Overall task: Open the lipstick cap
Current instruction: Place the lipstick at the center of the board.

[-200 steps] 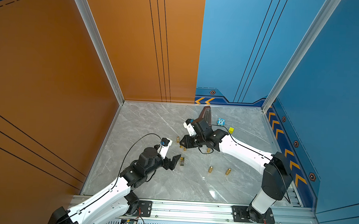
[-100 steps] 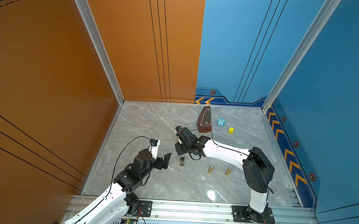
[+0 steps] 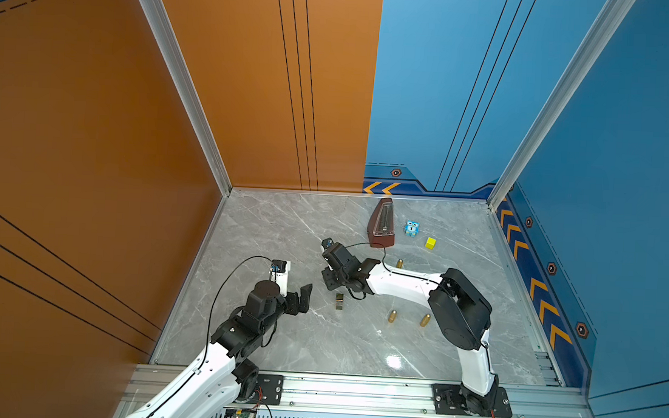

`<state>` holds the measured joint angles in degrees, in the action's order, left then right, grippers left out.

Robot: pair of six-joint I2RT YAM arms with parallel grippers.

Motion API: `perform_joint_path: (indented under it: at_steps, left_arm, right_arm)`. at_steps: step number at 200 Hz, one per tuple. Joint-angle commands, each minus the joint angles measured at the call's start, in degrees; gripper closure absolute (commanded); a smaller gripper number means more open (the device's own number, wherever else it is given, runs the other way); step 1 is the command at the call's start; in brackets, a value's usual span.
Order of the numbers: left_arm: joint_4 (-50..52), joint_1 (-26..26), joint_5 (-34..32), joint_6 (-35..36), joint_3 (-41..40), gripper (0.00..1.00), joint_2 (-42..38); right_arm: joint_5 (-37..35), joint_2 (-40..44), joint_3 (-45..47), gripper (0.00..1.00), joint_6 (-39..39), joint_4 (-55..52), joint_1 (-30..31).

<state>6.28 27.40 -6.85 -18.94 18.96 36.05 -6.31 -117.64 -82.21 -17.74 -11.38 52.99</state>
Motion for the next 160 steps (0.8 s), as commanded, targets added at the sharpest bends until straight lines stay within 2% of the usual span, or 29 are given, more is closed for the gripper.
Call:
perform_joint_path:
  at_steps: [1, 93, 160]
  left_arm:
    - [0.5, -0.8, 0.9, -0.6, -0.7, 0.01, -0.2]
    - [-2.2, -1.7, 2.6, -1.3, -1.0, 0.01, 1.7]
    - [-2.2, -2.0, 2.8, -1.3, -1.0, 0.01, 1.5]
  right_arm:
    - [-2.0, -0.8, -0.2, 0.86, 2.3, 1.6, 0.3]
    - [-2.6, -4.6, -0.9, 0.85, 3.8, 1.8, -0.3]
    - [-2.4, -5.3, -1.3, 0.81, 4.4, 1.6, -0.2]
